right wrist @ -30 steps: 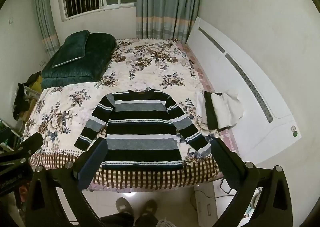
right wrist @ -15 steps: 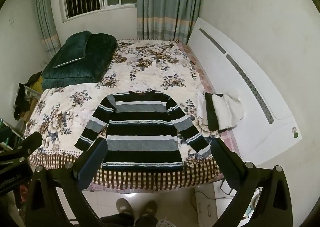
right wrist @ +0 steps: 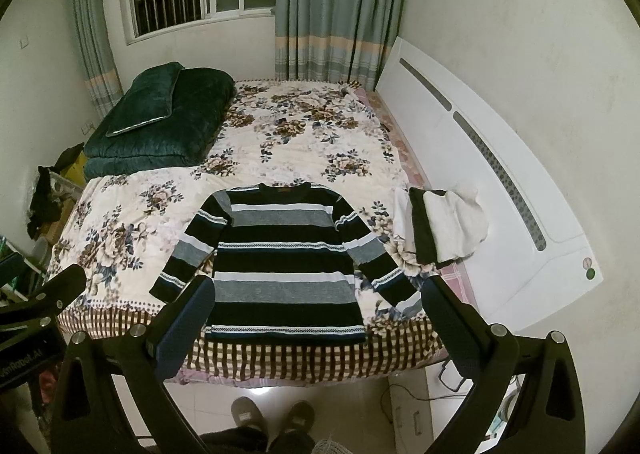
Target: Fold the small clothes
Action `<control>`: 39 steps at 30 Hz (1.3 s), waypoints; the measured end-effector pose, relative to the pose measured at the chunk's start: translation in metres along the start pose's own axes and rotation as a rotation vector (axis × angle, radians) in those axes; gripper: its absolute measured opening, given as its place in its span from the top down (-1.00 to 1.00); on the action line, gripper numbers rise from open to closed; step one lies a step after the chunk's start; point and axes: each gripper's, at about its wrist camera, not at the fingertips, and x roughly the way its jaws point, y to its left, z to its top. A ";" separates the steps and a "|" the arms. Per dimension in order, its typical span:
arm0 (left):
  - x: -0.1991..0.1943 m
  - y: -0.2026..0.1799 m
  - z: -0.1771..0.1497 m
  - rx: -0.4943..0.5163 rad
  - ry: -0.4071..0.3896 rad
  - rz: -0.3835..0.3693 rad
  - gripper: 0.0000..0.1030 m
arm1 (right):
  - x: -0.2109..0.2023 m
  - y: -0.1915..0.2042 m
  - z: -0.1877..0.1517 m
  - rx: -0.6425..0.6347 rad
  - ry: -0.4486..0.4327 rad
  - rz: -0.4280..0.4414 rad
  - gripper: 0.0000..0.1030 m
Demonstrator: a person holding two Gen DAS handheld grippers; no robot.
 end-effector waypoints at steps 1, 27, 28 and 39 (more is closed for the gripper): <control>0.000 0.001 -0.001 0.000 -0.002 0.000 -1.00 | 0.000 0.000 0.000 0.000 0.000 0.000 -1.00; -0.001 -0.002 0.009 -0.002 -0.006 -0.006 -1.00 | 0.000 0.006 0.006 -0.003 0.000 0.006 -1.00; -0.001 -0.001 0.008 -0.002 -0.006 -0.006 -1.00 | -0.001 0.005 0.005 -0.002 -0.001 0.004 -1.00; -0.001 -0.004 0.013 -0.005 -0.013 -0.006 -1.00 | -0.002 0.007 0.007 0.000 -0.004 0.005 -1.00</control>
